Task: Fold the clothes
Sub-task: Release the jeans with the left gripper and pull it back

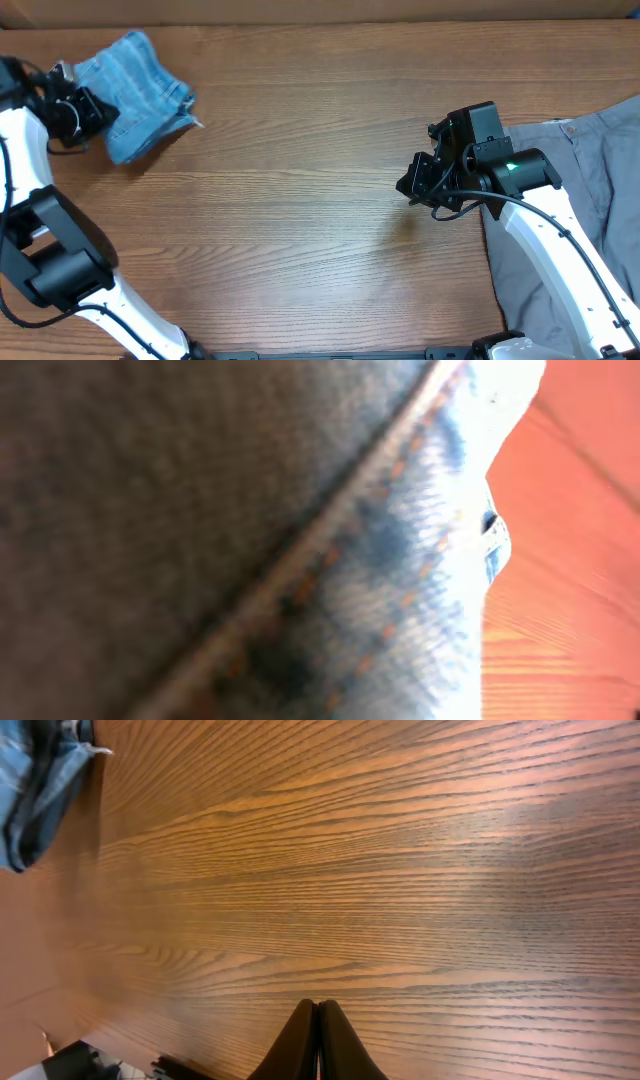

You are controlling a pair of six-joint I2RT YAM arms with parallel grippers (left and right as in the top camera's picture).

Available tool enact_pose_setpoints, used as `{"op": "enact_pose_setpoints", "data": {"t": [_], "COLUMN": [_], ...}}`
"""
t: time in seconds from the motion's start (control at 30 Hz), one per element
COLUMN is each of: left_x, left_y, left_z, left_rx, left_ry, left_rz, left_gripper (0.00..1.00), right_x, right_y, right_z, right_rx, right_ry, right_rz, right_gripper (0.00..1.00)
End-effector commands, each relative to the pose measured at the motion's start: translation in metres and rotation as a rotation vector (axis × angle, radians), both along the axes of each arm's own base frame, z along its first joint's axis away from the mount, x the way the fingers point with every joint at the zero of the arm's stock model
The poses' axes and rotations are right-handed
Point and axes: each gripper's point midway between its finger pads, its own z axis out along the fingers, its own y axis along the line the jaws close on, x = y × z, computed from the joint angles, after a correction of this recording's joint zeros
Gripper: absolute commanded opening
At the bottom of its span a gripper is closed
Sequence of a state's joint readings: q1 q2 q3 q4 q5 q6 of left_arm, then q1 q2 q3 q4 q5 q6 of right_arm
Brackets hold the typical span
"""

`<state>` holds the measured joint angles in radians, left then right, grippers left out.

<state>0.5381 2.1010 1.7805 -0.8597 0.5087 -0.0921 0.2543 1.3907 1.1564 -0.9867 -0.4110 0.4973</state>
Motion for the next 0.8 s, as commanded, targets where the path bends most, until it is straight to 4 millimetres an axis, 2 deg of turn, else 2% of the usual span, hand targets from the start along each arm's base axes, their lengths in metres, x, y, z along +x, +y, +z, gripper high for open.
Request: {"op": "enact_pose_setpoints", "data": {"t": [0.0, 0.1, 0.2, 0.3, 0.37, 0.5, 0.6, 0.67, 0.77], "left_x": [-0.01, -0.032, -0.056, -0.068, -0.069, -0.064, -0.071, -0.08, -0.103], "left_y": [0.015, 0.027, 0.035, 0.04, 0.035, 0.003, -0.039, -0.07, -0.115], "left_z": [-0.009, -0.017, -0.015, 0.004, 0.028, 0.091, 0.145, 0.177, 0.215], "left_rx": [0.023, 0.034, 0.008, -0.038, -0.069, -0.036, 0.073, 0.156, 0.313], "left_ry": [0.065, 0.152, 0.21, 0.191, 0.118, -0.081, -0.196, -0.251, -0.285], "left_rz": [0.05, 0.092, 0.132, 0.17, 0.149, -0.025, -0.171, -0.247, -0.316], "left_gripper": [1.0, 1.0, 1.0, 1.0, 1.0, 1.0, 1.0, 1.0, 1.0], "right_x": [0.004, 0.005, 0.005, 0.005, 0.006, 0.009, 0.015, 0.02, 0.026], "right_y": [0.0, 0.0, 0.0, 0.0, -0.001, 0.0, -0.006, -0.013, -0.02], "right_z": [0.007, 0.007, 0.007, 0.007, 0.007, 0.013, 0.031, 0.052, 0.097], "right_rx": [0.004, 0.001, 0.001, 0.001, -0.001, -0.003, -0.046, -0.083, -0.117], "right_ry": [-0.023, -0.027, -0.028, -0.029, -0.03, -0.071, -0.161, -0.242, -0.403], "right_rz": [-0.004, -0.005, -0.005, -0.005, -0.006, 0.02, 0.036, 0.04, 0.045], "right_gripper": [0.05, 0.05, 0.05, 0.05, 0.06, 0.06, 0.09, 0.09, 0.09]}}
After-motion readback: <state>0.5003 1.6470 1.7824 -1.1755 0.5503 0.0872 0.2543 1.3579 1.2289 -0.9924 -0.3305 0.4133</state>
